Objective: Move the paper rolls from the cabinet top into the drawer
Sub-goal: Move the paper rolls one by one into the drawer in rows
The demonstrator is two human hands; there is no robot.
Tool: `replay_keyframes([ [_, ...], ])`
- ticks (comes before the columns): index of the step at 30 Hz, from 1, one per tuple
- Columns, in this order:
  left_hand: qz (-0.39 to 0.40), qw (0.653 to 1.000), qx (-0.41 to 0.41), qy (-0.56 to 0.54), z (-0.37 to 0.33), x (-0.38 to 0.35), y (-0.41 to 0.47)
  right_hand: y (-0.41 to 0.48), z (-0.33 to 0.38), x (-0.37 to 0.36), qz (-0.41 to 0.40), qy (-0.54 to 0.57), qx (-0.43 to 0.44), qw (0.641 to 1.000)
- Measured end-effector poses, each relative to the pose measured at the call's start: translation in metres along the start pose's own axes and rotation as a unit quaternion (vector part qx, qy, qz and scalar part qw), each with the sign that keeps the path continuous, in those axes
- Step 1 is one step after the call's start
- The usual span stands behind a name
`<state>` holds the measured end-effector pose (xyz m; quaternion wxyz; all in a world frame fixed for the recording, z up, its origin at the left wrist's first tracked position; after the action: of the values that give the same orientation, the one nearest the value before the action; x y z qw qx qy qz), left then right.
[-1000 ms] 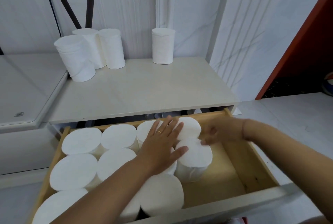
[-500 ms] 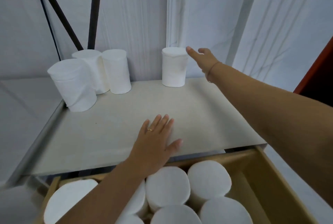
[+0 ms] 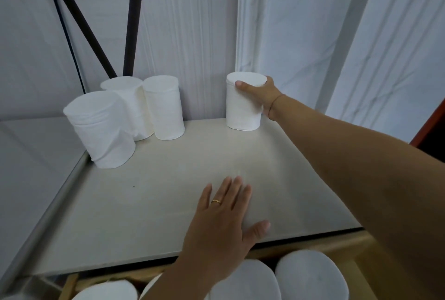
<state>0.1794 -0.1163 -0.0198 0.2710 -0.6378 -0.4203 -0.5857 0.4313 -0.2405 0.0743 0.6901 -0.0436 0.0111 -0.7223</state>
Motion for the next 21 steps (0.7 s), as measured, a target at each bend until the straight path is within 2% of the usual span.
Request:
replay_keyframes([
  [2,-0.001,1.0,-0.001,0.003,0.0,-0.001,0.0,-0.001,0.0,-0.001,0.009,-0.026,0.028,0.999],
  [6,-0.01,1.0,-0.001,0.009,0.001,-0.002,0.001,-0.009,-0.001,0.0,-0.023,-0.059,0.057,0.996],
  [10,-0.017,1.0,0.005,0.022,0.002,-0.002,0.0,-0.038,-0.006,0.007,0.015,-0.055,0.053,0.997],
  [16,-0.003,0.998,0.017,0.059,-0.006,0.001,-0.007,-0.144,-0.009,0.054,0.088,-0.009,0.069,0.994],
  [19,0.005,1.0,-0.009,0.016,-0.033,-0.001,-0.022,-0.202,-0.013,0.091,0.133,-0.025,0.069,0.988],
  [21,0.018,0.999,-0.036,-0.009,-0.059,-0.006,-0.034,-0.233,-0.019,0.121,0.134,-0.03,0.057,0.989],
])
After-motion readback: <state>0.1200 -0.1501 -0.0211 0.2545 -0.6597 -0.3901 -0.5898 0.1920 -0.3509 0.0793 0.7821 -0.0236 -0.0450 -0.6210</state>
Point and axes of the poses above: each hand's wrist, its own y-axis towards the middle knuckle, its own x-axis out of the back of the hand, z = x × y, the point moved 8 cm from there along y, towards the middle knuckle, and after that the axes turned 6 degrees about -x, right-handed, at the moved point
